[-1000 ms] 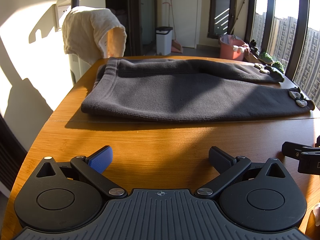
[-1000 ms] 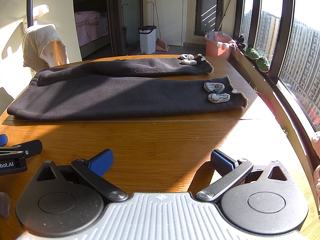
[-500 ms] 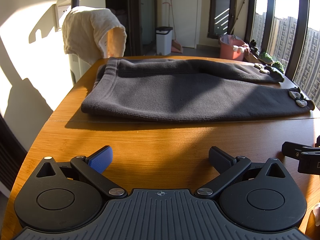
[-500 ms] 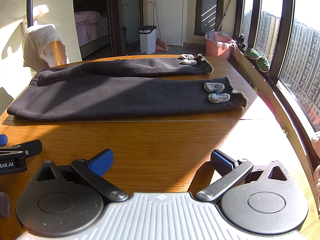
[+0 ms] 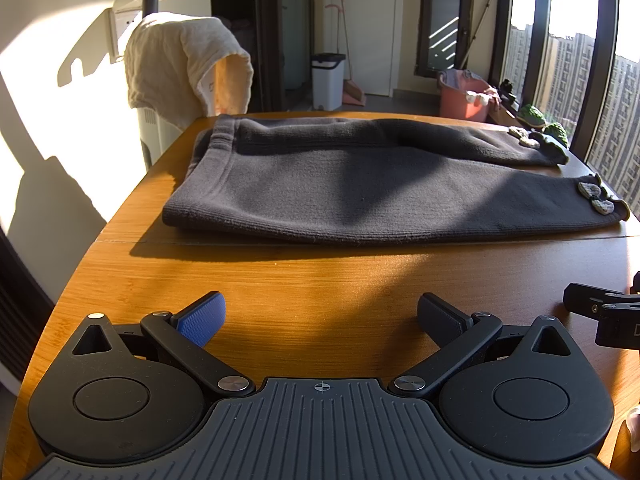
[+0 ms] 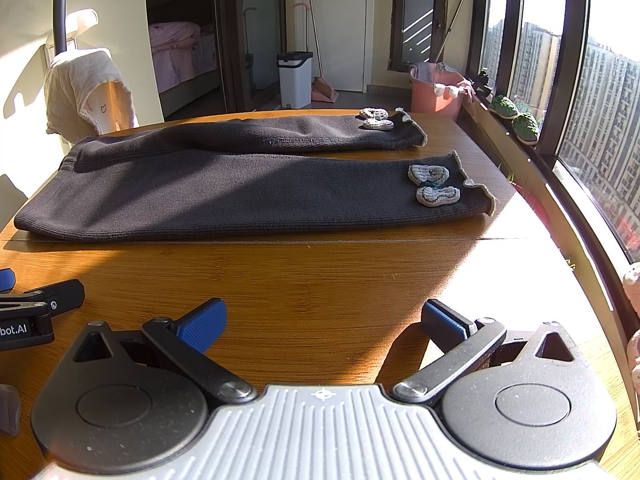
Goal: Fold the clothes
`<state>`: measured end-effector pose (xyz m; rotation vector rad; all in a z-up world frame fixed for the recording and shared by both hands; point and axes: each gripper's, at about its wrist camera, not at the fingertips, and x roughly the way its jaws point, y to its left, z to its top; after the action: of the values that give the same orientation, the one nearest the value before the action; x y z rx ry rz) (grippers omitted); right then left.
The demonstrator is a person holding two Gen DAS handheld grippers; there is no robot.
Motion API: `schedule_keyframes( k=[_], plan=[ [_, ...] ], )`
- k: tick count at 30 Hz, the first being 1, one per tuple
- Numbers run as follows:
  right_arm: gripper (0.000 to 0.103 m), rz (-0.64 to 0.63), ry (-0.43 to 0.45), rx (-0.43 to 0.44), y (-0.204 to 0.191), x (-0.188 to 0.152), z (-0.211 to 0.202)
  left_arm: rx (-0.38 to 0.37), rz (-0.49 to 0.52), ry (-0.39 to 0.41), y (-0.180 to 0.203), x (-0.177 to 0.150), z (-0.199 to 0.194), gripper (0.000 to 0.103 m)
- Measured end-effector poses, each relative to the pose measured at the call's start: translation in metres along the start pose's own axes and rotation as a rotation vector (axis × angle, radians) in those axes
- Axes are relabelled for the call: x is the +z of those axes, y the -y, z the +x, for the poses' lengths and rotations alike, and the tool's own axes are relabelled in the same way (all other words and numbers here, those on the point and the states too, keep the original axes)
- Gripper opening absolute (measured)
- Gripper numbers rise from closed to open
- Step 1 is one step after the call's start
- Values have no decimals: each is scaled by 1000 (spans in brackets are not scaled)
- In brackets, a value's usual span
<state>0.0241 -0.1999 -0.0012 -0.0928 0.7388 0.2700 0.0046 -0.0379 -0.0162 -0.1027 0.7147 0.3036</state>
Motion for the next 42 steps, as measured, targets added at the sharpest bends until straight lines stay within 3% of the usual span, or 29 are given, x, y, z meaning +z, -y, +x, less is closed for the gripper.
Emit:
schedule_keyframes(
  k=[42],
  plan=[
    [103,-34,-9,36,5,-2,-2,-16,15,-17,-1,2,0,103]
  ],
)
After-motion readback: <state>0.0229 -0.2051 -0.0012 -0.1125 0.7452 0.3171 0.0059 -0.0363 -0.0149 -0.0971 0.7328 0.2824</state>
